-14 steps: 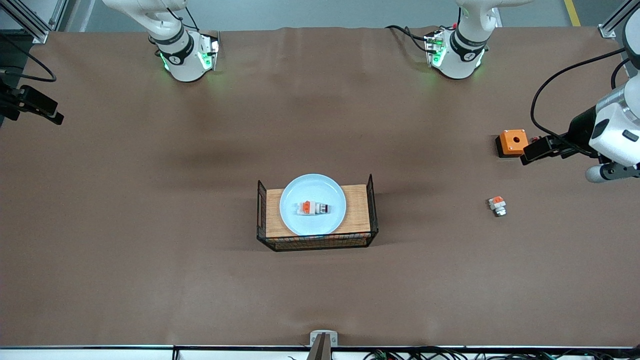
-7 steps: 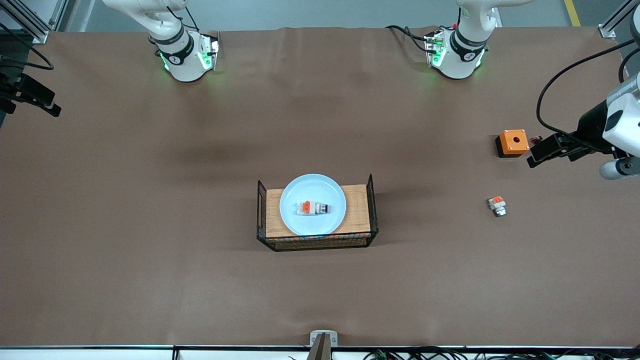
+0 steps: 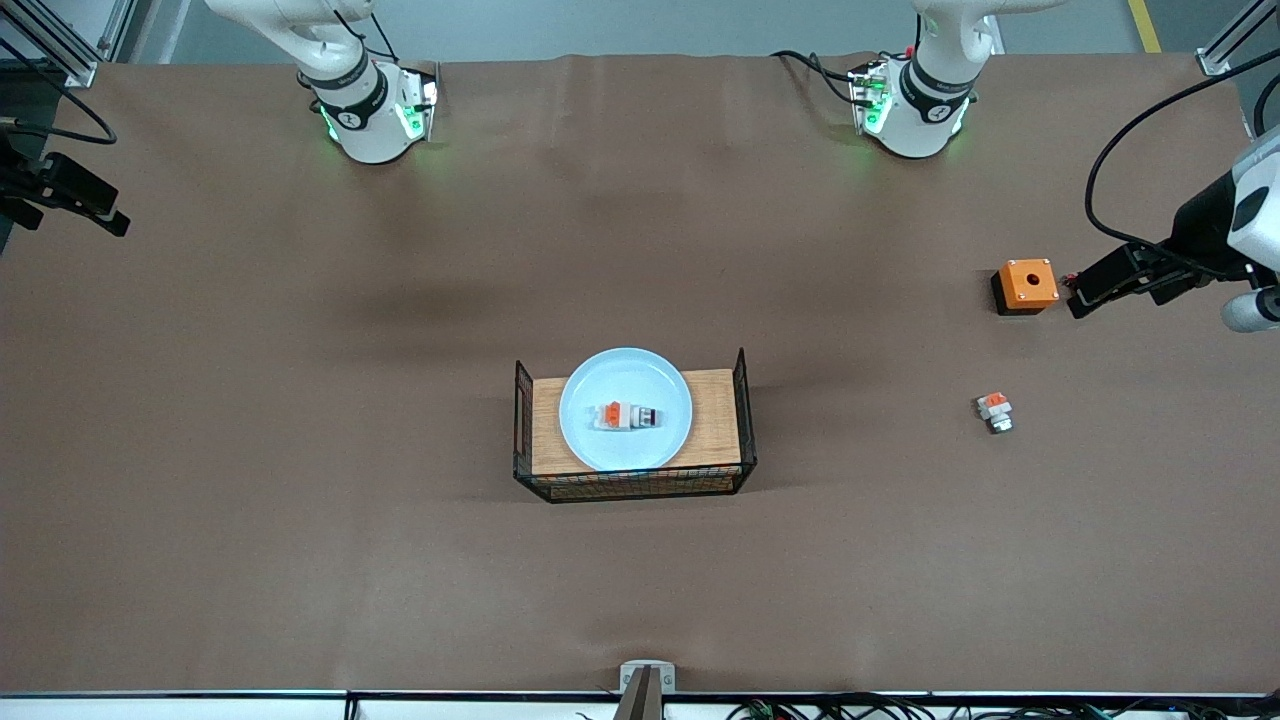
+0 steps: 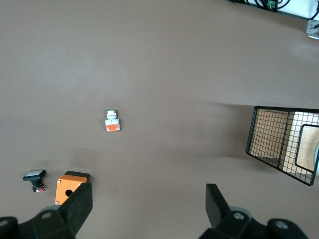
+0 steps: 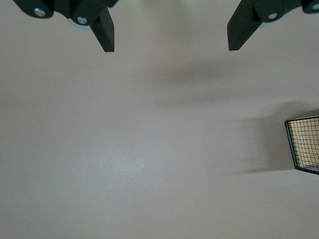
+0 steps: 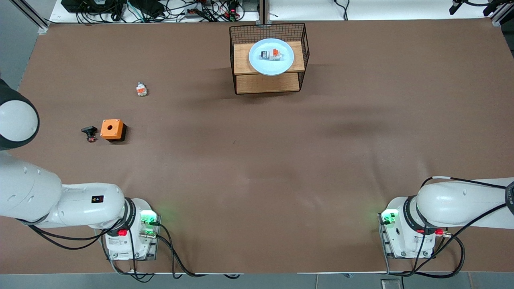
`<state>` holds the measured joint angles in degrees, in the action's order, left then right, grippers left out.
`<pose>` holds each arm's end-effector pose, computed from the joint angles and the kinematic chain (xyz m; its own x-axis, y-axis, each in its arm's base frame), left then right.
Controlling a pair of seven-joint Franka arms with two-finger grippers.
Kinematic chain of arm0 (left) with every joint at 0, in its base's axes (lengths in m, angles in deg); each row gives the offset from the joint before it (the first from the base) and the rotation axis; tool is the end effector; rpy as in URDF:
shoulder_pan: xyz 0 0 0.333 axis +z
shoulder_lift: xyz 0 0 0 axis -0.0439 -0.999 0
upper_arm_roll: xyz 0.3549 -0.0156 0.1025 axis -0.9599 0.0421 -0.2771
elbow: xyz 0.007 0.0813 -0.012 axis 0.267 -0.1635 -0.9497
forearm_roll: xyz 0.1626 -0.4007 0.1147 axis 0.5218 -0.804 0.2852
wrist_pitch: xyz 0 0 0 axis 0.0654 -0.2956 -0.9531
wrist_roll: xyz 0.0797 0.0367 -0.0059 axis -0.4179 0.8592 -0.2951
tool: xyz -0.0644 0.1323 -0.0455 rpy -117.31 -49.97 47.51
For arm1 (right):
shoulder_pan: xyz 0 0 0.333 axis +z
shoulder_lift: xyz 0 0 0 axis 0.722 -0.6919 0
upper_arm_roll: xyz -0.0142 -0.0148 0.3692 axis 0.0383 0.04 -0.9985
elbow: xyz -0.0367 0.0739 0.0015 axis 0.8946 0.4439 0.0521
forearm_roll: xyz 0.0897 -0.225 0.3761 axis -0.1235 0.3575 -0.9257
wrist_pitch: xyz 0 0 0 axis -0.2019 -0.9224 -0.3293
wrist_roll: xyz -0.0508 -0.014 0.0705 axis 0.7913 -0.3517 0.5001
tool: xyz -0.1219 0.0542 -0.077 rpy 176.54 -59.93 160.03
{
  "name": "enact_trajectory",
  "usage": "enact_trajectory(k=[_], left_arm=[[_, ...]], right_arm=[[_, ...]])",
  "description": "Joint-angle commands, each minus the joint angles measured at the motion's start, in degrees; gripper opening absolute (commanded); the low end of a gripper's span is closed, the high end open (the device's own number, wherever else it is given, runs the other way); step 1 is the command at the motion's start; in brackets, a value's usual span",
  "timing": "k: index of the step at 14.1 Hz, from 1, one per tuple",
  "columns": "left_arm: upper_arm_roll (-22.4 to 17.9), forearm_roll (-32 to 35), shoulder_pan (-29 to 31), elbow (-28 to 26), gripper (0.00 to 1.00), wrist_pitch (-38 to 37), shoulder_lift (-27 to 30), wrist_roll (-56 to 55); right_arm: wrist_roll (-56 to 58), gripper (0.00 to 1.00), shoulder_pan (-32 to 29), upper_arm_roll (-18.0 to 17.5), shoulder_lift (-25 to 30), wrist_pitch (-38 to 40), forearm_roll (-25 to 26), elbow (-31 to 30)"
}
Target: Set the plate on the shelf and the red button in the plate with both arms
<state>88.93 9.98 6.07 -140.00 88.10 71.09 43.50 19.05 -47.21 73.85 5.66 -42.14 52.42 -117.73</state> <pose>0.6378 -0.0535 0.6290 0.9832 0.1744 0.0534 0.1692 -0.9815 0.0893 0.5496 -0.0469 0.6564 0.9946 -0.1028 0.0142 -0.1026 -0.9946 -0.0135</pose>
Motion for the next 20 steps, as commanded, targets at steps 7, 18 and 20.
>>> enact_trajectory(k=[7,18,20], left_arm=[[-0.01,-0.09,2.68,-3.72,1.00,0.23,2.73,4.48],[-10.99,-0.18,-10.06,-3.54,1.00,1.90,1.68,4.57],[-11.96,-0.18,-10.59,-3.80,1.00,1.64,2.29,5.27]], right_arm=[[4.37,1.00,-0.51,1.01,1.72,0.55,-0.86,-1.23],[3.76,1.00,-0.50,0.92,1.72,1.52,-0.60,-0.87],[3.76,1.00,-0.42,0.83,1.63,1.69,-0.60,-0.44]])
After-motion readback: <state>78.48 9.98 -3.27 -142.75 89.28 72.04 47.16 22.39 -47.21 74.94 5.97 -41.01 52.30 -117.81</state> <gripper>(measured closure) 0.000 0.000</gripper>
